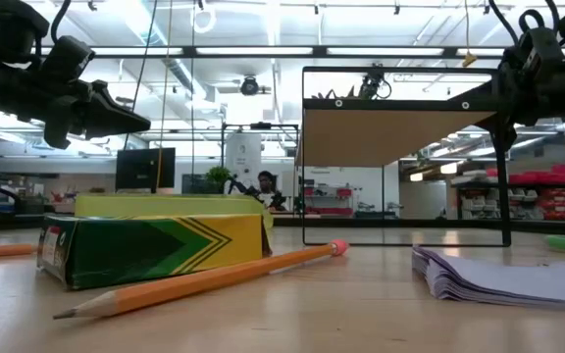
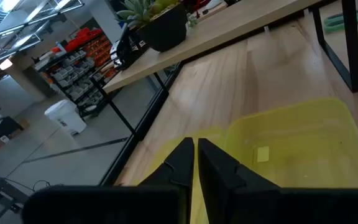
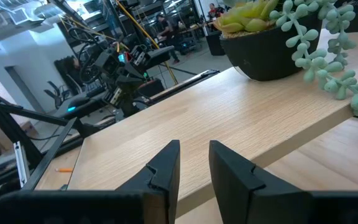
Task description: Pack school essentials
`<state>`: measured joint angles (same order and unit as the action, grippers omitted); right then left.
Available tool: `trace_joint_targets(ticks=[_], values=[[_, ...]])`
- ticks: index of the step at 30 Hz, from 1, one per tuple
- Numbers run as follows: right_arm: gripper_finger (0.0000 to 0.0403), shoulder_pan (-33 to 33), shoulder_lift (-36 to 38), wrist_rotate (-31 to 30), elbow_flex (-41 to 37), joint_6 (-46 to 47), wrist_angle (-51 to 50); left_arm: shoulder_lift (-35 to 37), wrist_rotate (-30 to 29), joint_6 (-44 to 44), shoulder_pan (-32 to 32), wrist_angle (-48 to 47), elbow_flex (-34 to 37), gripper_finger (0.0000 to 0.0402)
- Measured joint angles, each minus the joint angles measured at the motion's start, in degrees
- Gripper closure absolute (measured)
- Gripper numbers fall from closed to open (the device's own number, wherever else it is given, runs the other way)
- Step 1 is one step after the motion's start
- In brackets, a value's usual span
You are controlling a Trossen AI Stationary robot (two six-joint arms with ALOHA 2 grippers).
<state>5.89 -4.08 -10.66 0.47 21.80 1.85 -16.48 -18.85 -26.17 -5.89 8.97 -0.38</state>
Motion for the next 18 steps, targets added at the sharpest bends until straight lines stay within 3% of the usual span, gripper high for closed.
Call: trace_joint_targets(ticks=[18], values=[[0.0310,-0.01,-0.01,0.02,0.00,0.00,0.01,0.01,0.00,0.02,0.02,0.00,0.00,0.0370]])
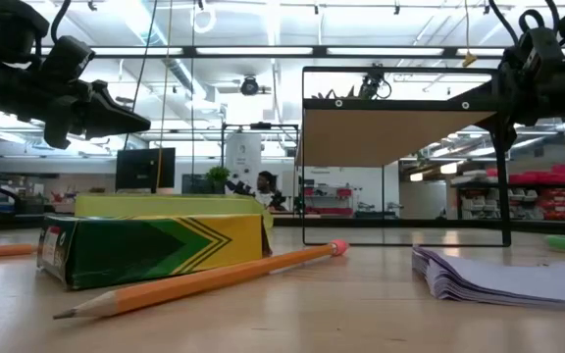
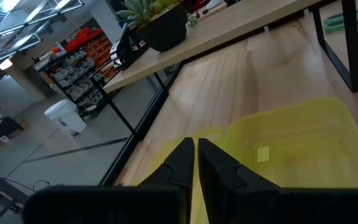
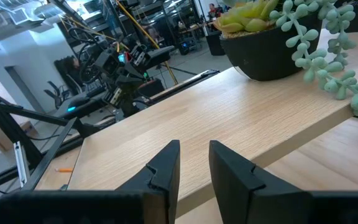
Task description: Pack school essentials
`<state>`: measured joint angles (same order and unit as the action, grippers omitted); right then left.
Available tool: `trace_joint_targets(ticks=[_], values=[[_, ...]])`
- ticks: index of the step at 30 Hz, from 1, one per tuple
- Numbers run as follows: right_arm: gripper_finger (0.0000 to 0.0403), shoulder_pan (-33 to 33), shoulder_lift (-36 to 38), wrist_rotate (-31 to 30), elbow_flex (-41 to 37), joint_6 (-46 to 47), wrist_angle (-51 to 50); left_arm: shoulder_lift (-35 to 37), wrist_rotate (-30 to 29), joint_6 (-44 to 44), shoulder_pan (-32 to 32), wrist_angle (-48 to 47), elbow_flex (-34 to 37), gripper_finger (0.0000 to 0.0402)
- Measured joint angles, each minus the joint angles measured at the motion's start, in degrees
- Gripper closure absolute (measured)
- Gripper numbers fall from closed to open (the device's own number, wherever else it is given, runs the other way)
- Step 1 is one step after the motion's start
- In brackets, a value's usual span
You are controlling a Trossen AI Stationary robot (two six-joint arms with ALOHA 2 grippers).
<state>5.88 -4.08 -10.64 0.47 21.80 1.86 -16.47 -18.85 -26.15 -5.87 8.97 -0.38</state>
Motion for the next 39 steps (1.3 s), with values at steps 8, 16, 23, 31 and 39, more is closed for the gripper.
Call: trace_joint_targets(ticks=[8,16,23,31,39], values=[[0.0310,0.01,0.01,0.01,0.00,0.00,-0.01,0.00,0.00,-0.02,0.00,0.00,0.00,0.0364],[0.0310,-0.01,0.01,0.00,0.00,0.00,-0.01,-0.02,4.36,19.98,0.02,1.62,0.00,0.0374],[0.0310,-0.01,-0.02,-0.01,0.00,0.00,-0.01,0.00,12.05,38.41,-0.02,5.44,-0.06,0.0370],[0.0310,-0.01,0.01,-0.02,0.00,0.00,-0.01,-2.57,20.45,43.50,1.95,-3.42,-5.85,0.0373],[0.0310,-0.01,-0.02,0.01,0.00,0.00,-0.01,-9.35,19.08,46.99,5.12,-19.43,-12.85,0.0335]])
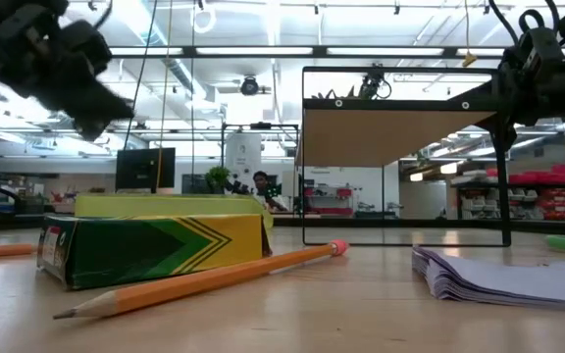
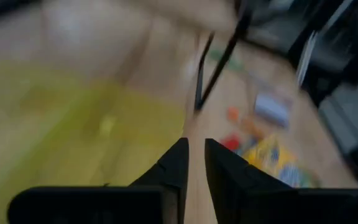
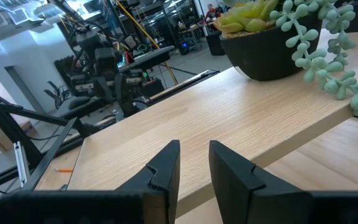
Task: Pack school essentials
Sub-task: Put the left pencil into the supply box
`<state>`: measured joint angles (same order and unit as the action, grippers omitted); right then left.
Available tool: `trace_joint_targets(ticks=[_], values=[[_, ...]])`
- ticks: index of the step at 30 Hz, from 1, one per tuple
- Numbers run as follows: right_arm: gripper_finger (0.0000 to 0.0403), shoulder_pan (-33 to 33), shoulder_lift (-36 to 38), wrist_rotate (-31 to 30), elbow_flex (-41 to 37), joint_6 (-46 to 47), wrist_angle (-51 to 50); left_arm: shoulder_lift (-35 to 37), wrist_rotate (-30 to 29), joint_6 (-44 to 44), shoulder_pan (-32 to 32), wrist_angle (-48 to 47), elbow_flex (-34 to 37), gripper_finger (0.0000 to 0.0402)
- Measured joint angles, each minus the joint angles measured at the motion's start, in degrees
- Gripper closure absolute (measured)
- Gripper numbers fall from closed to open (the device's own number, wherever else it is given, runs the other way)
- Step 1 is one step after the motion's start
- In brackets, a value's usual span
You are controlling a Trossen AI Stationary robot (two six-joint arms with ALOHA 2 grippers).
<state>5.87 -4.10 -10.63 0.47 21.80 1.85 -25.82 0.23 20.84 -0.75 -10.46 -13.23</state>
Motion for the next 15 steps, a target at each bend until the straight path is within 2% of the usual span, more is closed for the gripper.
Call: trace_joint_targets(ticks=[6,15], values=[[0.0310,-0.01,0.02,0.00,0.00,0.00,0.01,-5.56,-0.02,9.41,4.34,-12.92,-5.08,0.0333],[0.0310,0.01,0.02,0.00,0.00,0.00,0.01,-17.94,-0.61,21.28,14.21,-13.80,-9.29,0.0344]])
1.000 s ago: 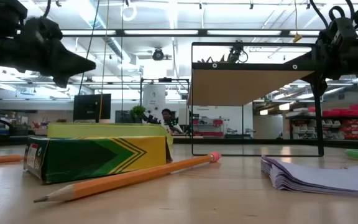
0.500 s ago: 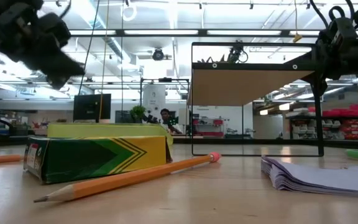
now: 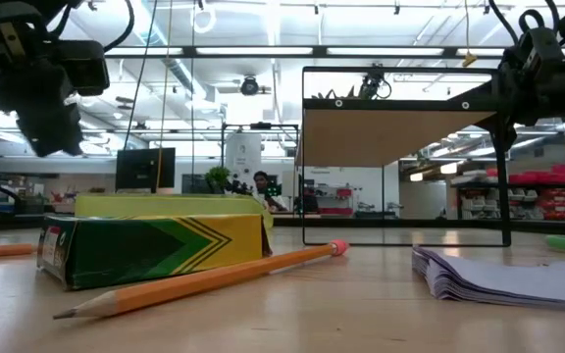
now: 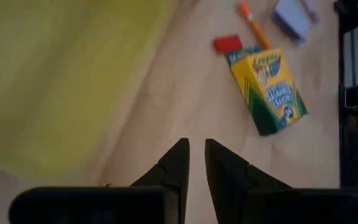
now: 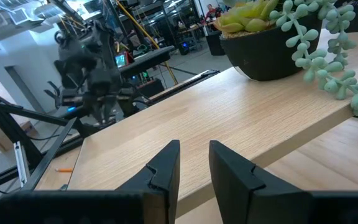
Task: Pack school essentials
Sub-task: Put the left pencil into the supply box
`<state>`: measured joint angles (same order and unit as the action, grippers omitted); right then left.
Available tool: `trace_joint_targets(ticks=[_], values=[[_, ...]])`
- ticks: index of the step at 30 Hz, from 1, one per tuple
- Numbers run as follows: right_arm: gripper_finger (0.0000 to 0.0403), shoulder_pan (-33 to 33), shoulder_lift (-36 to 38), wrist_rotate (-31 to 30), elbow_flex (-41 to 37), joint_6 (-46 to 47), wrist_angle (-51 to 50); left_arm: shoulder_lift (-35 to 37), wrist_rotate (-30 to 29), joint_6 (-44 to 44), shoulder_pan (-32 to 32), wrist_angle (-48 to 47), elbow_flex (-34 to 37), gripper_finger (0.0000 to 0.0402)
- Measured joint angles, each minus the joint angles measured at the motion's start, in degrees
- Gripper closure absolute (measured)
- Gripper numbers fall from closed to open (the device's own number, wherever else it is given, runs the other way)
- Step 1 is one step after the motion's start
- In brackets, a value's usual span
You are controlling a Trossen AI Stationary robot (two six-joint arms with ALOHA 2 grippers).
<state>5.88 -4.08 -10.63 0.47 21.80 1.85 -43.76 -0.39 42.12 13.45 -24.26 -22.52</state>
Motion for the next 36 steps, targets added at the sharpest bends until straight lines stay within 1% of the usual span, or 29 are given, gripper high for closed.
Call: trace_joint_targets(ticks=[6,9,13,16,21,27,30,33,36], values=[[0.0310,0.01,-0.02,0.00,0.00,0.00,-0.01,-10.29,-0.86,10.32,7.45,-2.06,-4.72,0.0344],[0.0310,-0.01,-0.02,0.00,0.00,0.00,-0.01,-15.54,-1.73,14.20,10.90,-5.61,-8.57,0.0344],[0.0310,0.01,-0.01,0.00,0.00,0.00,-0.01,-22.47,-1.98,20.35,13.84,-11.17,-13.20,0.0344],[0.0310,0.00,0.00,0.00,0.00,0.00,-0.01,-26.81,-1.95,24.20,15.58,-12.40,-15.80,0.0344],[0.0310,0.00,-0.01,-0.01,0.00,0.00,0.00,-32.92,-1.96,28.90,18.07,-14.03,-21.78,0.0344],[0.0310,-0.01,0.01,0.00,0.00,0.00,-0.01,-41.23,-2.39,33.47,19.66,-24.73,-30.68,0.0344],[0.0310,0.00,0.01,-0.01,0.00,0.00,-0.01,-45.04,-2.36,34.05,20.26,-24.94,-33.24,0.0342],[0.0310,0.01,-0.02,0.00,0.00,0.00,0.01,-47.82,-1.99,35.96,20.63,-23.96,-34.99,0.0326],[0.0310,-0.01,0.00,0.00,0.00,0.00,0.00,-49.63,-0.63,37.02,20.63,-23.92,-35.59,0.0294]])
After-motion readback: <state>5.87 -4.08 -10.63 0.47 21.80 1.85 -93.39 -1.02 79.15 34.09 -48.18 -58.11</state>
